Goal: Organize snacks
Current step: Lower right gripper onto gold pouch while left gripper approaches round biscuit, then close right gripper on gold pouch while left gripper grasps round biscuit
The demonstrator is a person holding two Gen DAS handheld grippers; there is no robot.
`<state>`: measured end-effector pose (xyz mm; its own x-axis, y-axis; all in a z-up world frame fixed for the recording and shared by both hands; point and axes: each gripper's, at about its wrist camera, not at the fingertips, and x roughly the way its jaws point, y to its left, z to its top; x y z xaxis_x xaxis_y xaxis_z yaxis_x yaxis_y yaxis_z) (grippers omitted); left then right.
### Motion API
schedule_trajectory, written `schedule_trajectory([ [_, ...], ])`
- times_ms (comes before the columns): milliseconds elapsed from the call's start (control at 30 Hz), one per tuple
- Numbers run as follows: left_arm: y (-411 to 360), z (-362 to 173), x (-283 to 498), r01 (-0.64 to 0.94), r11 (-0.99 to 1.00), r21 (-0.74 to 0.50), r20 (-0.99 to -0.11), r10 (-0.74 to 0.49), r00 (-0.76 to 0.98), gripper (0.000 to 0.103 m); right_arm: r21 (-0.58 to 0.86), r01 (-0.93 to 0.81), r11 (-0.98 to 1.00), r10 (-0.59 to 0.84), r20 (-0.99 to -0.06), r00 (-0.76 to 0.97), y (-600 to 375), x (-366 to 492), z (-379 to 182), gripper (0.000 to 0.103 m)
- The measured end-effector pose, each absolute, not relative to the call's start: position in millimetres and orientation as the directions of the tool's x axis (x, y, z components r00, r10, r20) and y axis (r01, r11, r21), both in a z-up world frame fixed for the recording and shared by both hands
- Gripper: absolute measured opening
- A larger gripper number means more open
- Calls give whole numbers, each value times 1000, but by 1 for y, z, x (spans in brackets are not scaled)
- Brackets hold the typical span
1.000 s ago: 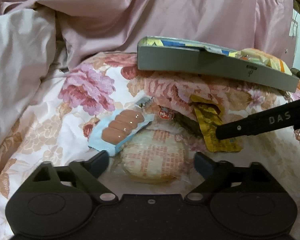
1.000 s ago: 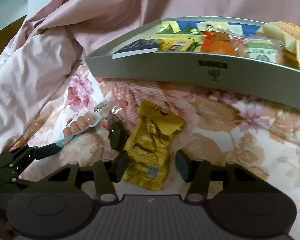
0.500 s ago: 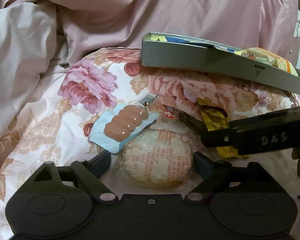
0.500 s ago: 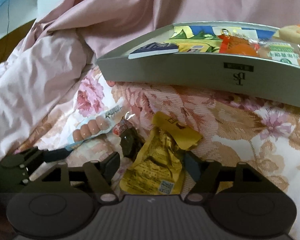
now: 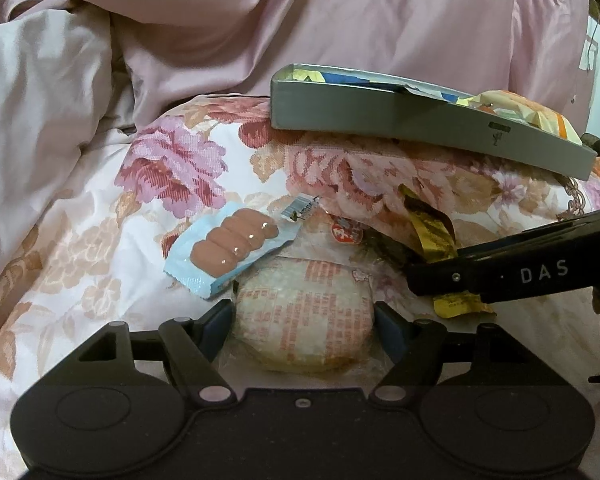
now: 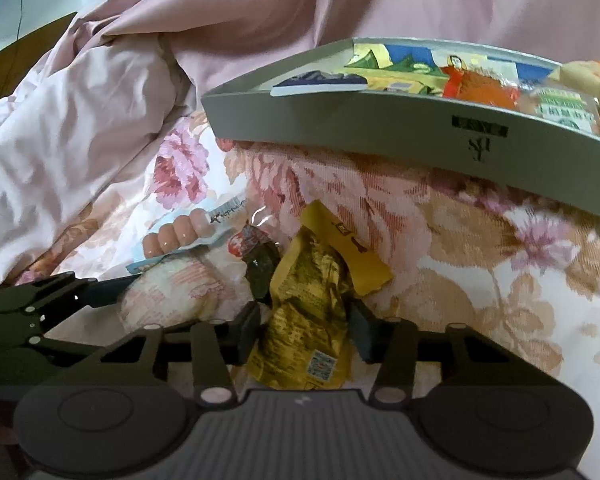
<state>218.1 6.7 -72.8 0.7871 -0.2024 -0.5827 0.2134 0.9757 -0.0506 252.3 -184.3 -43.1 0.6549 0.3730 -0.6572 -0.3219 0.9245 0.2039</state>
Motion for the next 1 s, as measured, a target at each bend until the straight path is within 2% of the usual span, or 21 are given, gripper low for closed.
schedule_trajectory([
  [167,1,-70,205,189,981,-50,-602,-180,778,76,226,-336,914,396,-676,622,-189,241,-41,44],
  [367,0,-66,187,159,983,-87,-617,-178,766,76,223,-395,891,423,-723,547,-193,218,-38,44],
  [467,2,-65,179,146,984,-101,-620,-177,764,76,188,-427,885,412,-742,529,-191,202,-38,50],
  [533,3,-66,177,143,985,-97,-621,-172,765,77,152,-451,879,399,-751,525,-187,192,-39,60],
  [633,0,-68,179,151,986,-66,-626,-159,764,80,117,-465,877,383,-755,532,-183,182,-39,64],
  [1000,-7,-73,186,172,985,2,-629,-132,766,87,170,-384,908,370,-756,540,-199,194,-35,81],
])
